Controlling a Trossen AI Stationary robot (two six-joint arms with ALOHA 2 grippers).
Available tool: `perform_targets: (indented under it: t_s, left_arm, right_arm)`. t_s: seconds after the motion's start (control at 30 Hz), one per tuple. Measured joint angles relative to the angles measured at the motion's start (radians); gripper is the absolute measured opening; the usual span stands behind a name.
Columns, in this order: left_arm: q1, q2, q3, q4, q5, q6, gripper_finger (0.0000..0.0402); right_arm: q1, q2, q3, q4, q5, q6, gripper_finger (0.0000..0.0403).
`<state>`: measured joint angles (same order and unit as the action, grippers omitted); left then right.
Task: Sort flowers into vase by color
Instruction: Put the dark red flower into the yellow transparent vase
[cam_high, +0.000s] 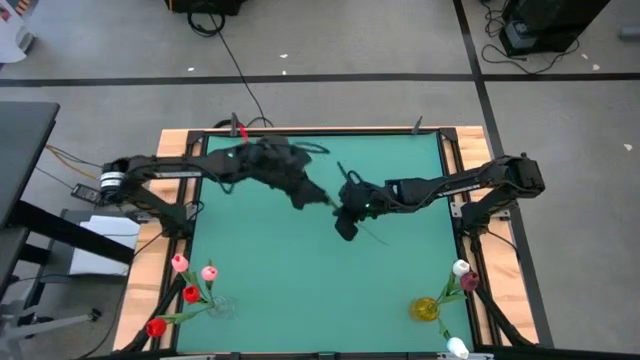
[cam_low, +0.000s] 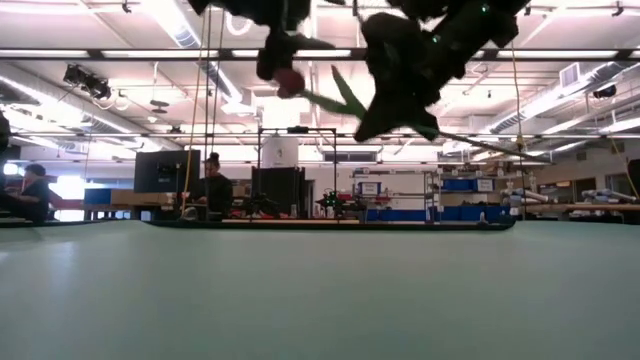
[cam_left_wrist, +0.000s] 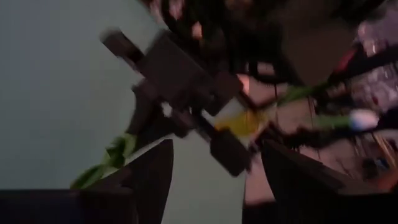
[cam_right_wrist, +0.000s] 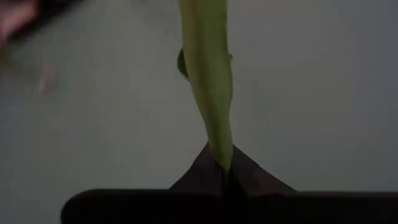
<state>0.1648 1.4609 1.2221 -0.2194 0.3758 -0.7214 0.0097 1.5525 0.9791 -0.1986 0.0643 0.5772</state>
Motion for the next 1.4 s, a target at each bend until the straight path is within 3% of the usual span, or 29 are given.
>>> perform_targets:
  t_s: [0.17, 0.27, 0.4, 0.7, 1.0, 1.13, 1.33, 1.4]
  left_arm:
    - [0.004, -0.099, 0.0, -0.003, -0.193, 0.077, 0.0235]
    - [0.0, -0.125, 0.0, 0.008, -0.236, 0.126, 0.0223]
    - [-0.001, -0.128, -0.002, 0.064, -0.252, 0.172, 0.0209]
    - [0.016, -0.099, -0.002, 0.433, -0.281, 0.314, 0.0206]
    - [0.041, -0.078, -0.003, 0.446, -0.275, 0.323, 0.0197]
    - [0.04, -0.07, -0.002, 0.453, -0.272, 0.318, 0.0155]
    - [0.045, -0.071, -0.002, 0.463, -0.269, 0.317, 0.0023]
    - [0.05, -0.071, -0.002, 0.462, -0.268, 0.298, 0.0012]
  right_arm:
    - [-0.003, -0.087, 0.0, 0.092, 0.189, 0.007, 0.0001]
    - [-0.012, -0.156, 0.0, 0.159, 0.287, -0.016, 0.0001]
    - [-0.034, -0.226, 0.0, 0.293, 0.31, -0.08, 0.0]
    - [-0.061, -0.242, 0.0, 0.46, 0.17, -0.19, 0.0]
    - [-0.064, -0.222, 0.0, 0.518, 0.099, -0.188, 0.0]
    - [-0.07, -0.222, 0.0, 0.516, 0.094, -0.188, 0.0]
    - [-0.089, -0.222, 0.0, 0.509, 0.013, -0.188, 0.0011]
    - [-0.092, -0.222, 0.0, 0.496, -0.017, -0.188, 0.003]
